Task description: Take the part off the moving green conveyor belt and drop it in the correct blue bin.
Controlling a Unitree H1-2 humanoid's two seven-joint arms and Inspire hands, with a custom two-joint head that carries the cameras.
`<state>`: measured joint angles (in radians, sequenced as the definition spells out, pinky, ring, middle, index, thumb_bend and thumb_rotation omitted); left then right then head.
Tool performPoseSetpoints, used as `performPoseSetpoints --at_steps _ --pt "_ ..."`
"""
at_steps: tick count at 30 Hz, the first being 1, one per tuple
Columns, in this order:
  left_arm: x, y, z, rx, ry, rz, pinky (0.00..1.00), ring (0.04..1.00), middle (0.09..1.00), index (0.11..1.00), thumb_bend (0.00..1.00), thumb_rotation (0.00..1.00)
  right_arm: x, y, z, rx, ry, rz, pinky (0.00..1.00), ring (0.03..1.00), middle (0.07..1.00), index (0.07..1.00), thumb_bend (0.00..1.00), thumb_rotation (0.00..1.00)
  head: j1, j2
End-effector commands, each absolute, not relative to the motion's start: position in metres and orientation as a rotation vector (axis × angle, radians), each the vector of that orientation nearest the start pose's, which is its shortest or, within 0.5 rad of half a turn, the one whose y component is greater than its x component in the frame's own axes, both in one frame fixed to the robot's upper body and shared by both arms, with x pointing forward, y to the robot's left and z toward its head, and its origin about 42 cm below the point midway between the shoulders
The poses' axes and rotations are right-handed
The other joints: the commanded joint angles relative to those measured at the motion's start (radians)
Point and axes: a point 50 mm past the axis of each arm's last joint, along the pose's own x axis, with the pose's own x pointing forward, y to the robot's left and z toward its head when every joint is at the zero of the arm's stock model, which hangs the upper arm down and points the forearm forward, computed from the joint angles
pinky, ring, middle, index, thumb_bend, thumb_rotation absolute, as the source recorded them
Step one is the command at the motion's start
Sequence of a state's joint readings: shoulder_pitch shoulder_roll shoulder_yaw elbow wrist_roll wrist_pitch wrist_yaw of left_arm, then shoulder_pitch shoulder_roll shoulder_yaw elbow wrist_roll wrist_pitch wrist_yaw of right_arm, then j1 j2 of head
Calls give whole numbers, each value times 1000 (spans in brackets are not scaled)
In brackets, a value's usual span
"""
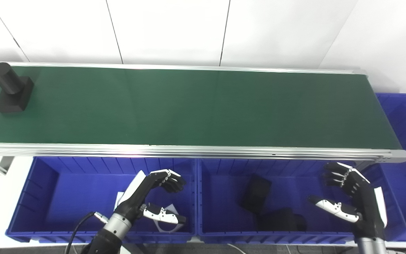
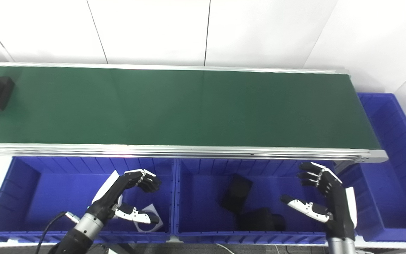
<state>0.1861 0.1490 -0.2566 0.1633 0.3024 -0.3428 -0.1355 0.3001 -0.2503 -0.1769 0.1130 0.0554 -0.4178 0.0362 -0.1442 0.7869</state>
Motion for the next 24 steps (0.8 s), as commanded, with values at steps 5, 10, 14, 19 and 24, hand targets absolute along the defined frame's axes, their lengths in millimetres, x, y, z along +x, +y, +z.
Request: performPoseSetpoints --at_steps 5,10,14,19,24 --pt "203 191 30 378 -51 -461 545 553 572 595 875 0 163 -363 62 -275 -96 -158 561 630 690 653 745 0 1 0" --pt "203 191 31 382 -48 -461 541 551 572 596 873 0 163 -356 62 -261 -96 -142 570 644 696 656 763 0 1 -1" --pt "203 190 31 383 -52 -462 548 556 570 594 876 0 164 -337 68 -256 -122 -88 554 627 688 656 780 9 4 -1" --pt "204 191 32 390 -47 -460 554 560 569 596 875 0 171 -280 85 -159 -199 61 548 631 712 652 755 1 -16 -1" --pt "205 192 30 385 -51 -459 548 555 566 592 881 0 181 -222 79 -102 -208 164 533 624 690 638 801 53 -19 -4"
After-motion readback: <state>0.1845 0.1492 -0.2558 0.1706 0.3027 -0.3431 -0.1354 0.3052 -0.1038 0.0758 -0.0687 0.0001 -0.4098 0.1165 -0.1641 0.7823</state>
